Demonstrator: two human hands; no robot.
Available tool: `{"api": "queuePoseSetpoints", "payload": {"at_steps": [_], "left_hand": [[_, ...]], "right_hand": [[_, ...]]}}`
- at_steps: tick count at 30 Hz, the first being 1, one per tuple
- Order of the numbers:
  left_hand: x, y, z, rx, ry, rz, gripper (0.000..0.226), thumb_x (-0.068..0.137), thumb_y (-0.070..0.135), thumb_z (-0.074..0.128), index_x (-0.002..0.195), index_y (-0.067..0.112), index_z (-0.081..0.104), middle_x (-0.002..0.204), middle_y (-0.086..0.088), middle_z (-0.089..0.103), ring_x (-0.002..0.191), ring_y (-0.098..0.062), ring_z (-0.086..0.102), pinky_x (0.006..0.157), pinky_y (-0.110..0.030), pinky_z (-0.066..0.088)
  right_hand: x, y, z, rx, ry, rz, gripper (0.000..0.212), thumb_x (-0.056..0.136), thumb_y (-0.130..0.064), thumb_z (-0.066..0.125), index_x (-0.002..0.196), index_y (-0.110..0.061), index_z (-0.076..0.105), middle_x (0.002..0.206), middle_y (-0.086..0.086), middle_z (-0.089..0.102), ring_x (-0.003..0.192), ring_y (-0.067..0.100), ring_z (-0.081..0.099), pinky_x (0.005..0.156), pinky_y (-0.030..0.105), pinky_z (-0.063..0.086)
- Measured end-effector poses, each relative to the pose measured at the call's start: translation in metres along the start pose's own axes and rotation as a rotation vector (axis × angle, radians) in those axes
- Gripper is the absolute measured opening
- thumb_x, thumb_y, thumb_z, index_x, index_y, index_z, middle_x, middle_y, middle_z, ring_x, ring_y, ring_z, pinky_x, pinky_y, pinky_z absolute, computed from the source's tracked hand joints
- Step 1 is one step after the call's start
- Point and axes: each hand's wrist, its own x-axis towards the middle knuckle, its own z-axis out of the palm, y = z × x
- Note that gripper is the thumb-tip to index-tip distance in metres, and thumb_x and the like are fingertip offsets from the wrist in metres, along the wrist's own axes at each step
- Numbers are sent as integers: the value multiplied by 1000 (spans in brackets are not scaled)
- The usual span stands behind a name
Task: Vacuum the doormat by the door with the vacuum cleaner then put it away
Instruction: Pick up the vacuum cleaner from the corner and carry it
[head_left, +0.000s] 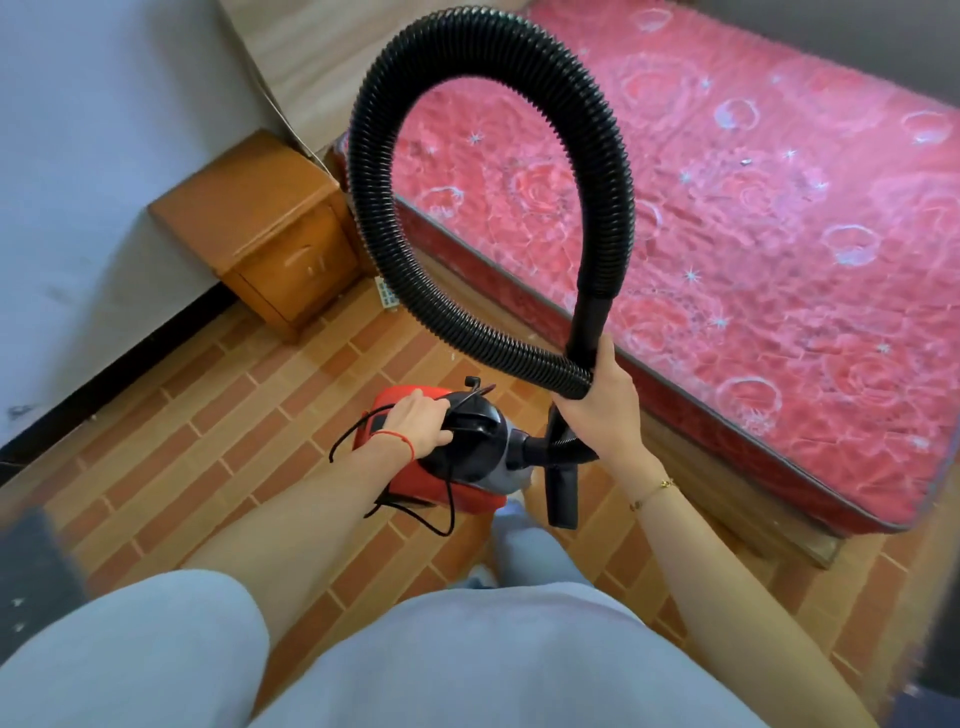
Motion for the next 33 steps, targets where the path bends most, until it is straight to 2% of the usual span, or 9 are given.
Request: {"api": "queuePoseSetpoints", "payload": {"at_steps": [8,16,26,29,33], "left_hand": [[78,-56,-52,9,0,-46,36,95,30,52,124,9,51,116,-17,58,110,-31,50,88,-37,39],[169,-96,-111,80,-29,-33,32,95,29,51,118,8,51,114,-15,58,110,-30,49,87,-36,39],[279,-158,-147,178,-47,118,29,95,31,50,114,10,51,112,-12,62,112,-29,48,88,-37,37],[314,-183,-147,190,-65,188,27,95,31,50,112,11,51,111,-12,62,111,-29,48,88,-37,37],[357,-215,-145,221,-94,288,27,94,32,50,111,11,51,112,-12,62,112,-30,47,91,-38,36]], "right_hand": [[111,-25,44,13,-5,-19,39,78,-19,69,101,-30,40,76,-11,60,68,19,62,56,38,52],[219,-45,66,56,-40,41,35,76,-25,69,96,-28,40,74,-9,59,65,15,61,54,39,52],[314,-61,110,28,58,139,38,76,-21,70,101,-27,42,75,-11,60,64,12,61,53,38,53],[334,-64,135,31,114,207,38,76,-21,70,99,-27,42,74,-11,59,64,14,61,54,40,53],[352,-70,175,6,202,318,40,75,-17,70,103,-25,42,78,-12,58,68,20,61,54,35,49]]}}
